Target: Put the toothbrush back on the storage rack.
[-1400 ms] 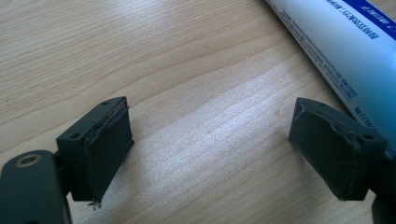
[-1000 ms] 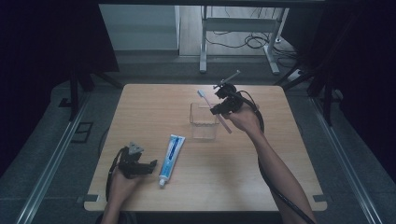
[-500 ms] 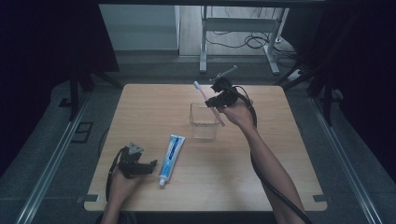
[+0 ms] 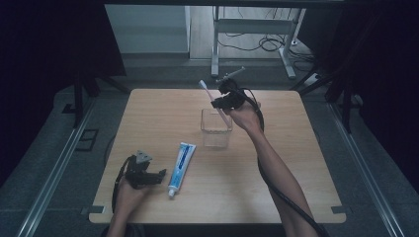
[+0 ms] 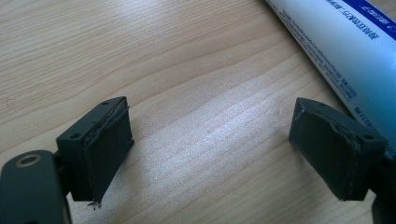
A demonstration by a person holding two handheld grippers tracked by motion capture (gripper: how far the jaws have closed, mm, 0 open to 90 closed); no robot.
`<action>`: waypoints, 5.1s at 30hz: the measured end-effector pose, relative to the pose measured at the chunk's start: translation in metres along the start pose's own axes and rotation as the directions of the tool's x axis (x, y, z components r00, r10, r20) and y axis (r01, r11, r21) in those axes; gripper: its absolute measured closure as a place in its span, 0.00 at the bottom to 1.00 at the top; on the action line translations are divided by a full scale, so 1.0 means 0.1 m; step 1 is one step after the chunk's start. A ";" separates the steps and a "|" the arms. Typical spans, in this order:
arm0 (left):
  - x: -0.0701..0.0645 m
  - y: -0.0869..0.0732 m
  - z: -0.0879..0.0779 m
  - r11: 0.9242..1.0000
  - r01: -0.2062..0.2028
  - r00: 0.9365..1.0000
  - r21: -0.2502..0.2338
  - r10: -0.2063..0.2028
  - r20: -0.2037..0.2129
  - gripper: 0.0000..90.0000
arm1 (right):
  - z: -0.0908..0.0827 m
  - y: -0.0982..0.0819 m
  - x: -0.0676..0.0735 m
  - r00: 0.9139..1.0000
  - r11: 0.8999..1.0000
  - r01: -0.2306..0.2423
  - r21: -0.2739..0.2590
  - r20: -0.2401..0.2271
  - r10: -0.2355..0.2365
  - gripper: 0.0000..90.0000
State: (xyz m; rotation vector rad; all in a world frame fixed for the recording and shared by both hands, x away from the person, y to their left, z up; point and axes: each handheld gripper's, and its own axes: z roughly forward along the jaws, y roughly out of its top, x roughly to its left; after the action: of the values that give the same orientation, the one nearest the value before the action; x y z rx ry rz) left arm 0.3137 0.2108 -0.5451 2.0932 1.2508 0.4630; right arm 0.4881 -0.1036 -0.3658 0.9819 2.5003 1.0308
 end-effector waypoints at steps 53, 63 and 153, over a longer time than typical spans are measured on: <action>0.00 0.00 0.00 1.000 -0.004 1.000 0.004 0.004 0.000 0.15 | 0.70 -0.48 -0.05 0.999 0.995 0.037 0.092 -0.024 -0.035 0.86; 0.00 0.00 0.00 1.000 -0.004 1.000 0.004 0.004 0.000 0.15 | 0.71 -0.47 -0.03 0.999 0.991 0.046 0.124 -0.022 -0.044 0.85; 0.00 0.00 0.00 1.000 -0.002 1.000 0.004 0.002 0.000 0.15 | -0.30 -1.03 -0.07 0.999 0.998 0.048 0.046 -0.003 -0.048 0.00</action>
State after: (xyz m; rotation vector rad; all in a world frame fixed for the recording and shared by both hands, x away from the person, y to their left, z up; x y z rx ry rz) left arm 0.3134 0.2108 -0.5449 2.0980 1.2501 0.4622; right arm 0.4289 -0.1774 -0.4172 0.9297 2.5473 0.9642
